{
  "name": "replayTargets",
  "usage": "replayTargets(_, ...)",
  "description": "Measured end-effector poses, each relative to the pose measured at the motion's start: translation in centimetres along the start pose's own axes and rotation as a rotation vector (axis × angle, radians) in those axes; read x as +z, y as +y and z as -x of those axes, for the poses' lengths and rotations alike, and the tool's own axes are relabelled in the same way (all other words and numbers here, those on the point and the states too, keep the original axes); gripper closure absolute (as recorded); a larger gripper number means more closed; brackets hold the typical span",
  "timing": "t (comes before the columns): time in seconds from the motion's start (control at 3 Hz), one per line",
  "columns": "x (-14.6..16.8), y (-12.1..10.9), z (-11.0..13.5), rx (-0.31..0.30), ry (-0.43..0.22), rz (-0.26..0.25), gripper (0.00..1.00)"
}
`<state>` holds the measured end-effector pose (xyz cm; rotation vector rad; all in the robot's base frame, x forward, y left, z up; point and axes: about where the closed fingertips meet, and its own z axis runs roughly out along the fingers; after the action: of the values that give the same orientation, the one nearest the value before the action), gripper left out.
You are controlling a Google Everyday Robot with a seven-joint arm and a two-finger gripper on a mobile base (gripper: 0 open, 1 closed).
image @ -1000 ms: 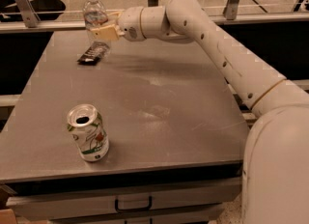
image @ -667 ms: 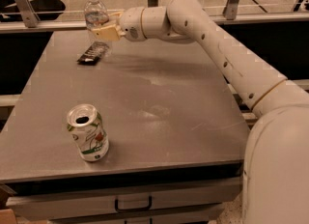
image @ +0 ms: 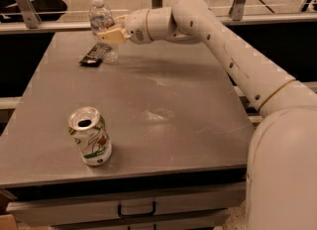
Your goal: Move water bottle near rxbar chocolate
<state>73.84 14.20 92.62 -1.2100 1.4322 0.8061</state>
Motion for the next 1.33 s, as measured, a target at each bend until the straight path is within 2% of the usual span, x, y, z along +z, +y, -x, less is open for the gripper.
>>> replayTargets(1.0, -0.37, -0.52, -1.5, 0.027, 0.055, 0.007, 0.12)
replayTargets(1.33, -0.27, -0.61, -1.7, 0.031, 0.06, 0.011, 0.0)
